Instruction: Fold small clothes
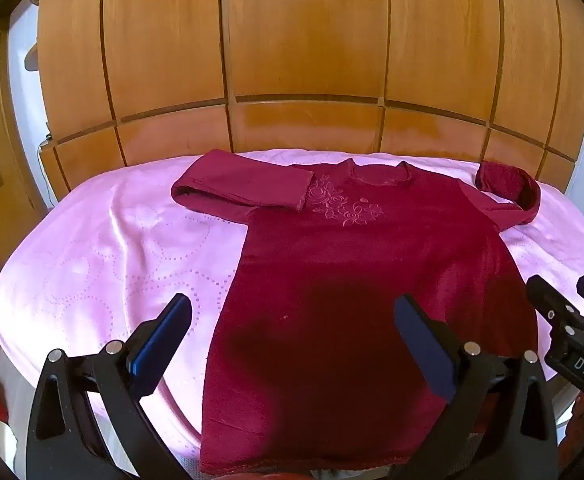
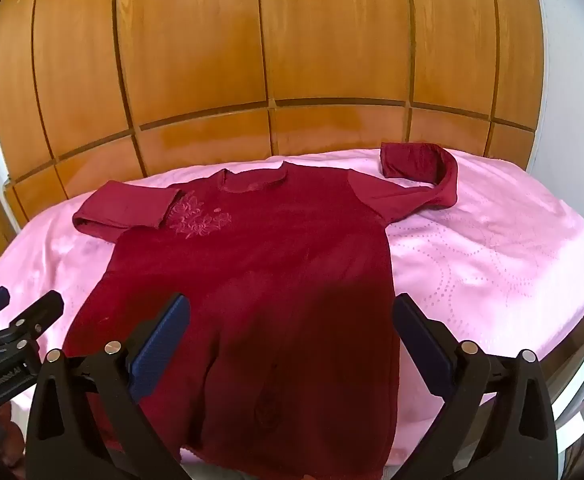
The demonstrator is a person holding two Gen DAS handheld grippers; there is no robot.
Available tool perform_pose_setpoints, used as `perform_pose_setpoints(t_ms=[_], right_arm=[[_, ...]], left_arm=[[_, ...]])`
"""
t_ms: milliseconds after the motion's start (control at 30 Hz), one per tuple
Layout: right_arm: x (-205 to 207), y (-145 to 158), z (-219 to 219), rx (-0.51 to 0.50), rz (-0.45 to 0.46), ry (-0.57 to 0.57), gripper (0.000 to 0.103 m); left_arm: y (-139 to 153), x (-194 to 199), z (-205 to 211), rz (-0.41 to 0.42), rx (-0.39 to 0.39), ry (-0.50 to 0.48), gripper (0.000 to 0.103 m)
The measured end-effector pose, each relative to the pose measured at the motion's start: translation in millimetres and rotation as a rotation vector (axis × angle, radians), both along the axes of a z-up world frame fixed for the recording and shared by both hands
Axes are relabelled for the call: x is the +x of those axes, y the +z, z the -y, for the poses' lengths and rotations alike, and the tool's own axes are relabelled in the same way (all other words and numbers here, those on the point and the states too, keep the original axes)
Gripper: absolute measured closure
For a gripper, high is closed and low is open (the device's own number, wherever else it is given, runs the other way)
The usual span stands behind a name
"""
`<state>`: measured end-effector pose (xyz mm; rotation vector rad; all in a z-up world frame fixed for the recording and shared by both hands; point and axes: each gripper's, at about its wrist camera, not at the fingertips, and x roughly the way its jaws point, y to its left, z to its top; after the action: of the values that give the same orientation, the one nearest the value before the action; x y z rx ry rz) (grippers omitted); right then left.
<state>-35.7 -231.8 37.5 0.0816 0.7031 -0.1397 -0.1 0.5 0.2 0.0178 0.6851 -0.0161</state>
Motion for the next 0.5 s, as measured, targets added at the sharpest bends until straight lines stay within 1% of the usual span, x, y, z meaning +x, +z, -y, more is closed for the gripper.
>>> perform_pose_setpoints(t_ms=[300, 333, 500], right_arm=[[0.3, -1.6, 0.8, -0.002, 0.006, 0.006, 0.003], [1.3, -6.3, 4.2, 0.003, 0.001, 0.001, 0.003], [-6.6, -7.2, 2.3, 0.006, 0.004, 0.002, 0.003]], left_arm=[[-0.3, 0.3, 0.2, -0.007, 0.004, 0.002, 0.002], [-0.4, 0.3, 0.1, -0.008, 0.003, 0.003, 0.002], [-2.4, -0.3, 2.0, -0.012, 0.001, 0.006, 0.002]])
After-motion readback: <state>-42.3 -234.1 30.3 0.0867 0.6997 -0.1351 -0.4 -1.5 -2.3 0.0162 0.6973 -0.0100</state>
